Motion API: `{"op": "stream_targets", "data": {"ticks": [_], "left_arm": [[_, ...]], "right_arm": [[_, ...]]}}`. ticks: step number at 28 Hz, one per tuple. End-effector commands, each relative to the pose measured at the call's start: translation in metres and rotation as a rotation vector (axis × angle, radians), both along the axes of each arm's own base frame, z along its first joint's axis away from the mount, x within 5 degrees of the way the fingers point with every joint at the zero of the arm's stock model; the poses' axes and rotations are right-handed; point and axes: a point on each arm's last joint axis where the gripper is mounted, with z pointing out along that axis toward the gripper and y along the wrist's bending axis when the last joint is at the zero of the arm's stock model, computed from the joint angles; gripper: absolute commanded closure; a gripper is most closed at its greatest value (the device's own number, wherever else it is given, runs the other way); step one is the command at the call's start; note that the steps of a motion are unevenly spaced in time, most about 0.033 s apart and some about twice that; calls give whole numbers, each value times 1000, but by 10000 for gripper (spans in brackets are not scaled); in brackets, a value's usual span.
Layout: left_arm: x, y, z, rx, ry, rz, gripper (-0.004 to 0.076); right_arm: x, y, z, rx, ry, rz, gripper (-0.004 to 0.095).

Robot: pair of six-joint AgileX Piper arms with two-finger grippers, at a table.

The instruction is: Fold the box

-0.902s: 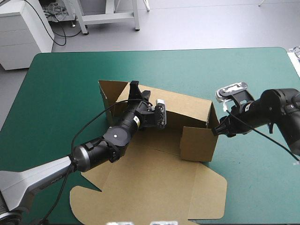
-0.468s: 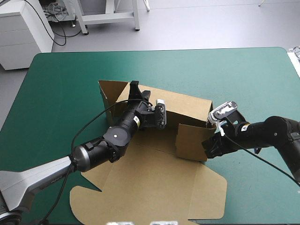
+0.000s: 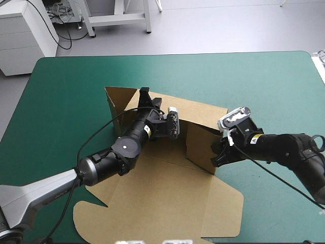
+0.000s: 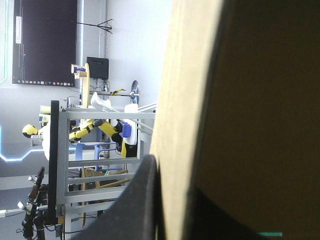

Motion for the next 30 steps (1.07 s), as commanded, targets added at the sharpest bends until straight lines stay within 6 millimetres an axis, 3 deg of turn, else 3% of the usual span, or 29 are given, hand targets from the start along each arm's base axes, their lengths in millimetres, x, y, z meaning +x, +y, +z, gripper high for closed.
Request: {"op": "stream_targets", "data": {"ticks": [1, 4, 12, 20, 24, 25, 28, 30], "left_arm": [[-2, 3, 18, -54, -33, 10, 733], [-2, 3, 18, -54, -33, 10, 733], [-3, 2, 18, -57, -28, 2, 733], [-3, 2, 18, -57, -28, 2, 733], [-3, 2, 18, -53, -29, 1, 732], [-3, 2, 18, -53, -29, 1, 733], [-3, 2, 18, -53, -29, 1, 733], [-3, 2, 18, -53, -29, 1, 732]], "right_arm": [[-3, 6, 10, -16, -51, -107, 533], [-3, 5, 8, -44, -35, -215, 533], [-3, 23, 16, 64, -106, -240, 533], [4, 33, -3, -45, -70, -385, 539], [2, 45, -5, -79, -121, -414, 659], [-1, 51, -6, -107, -146, -419, 767], [-5, 54, -6, -137, -172, -432, 926], [-6, 54, -5, -143, -182, -433, 926]]}}
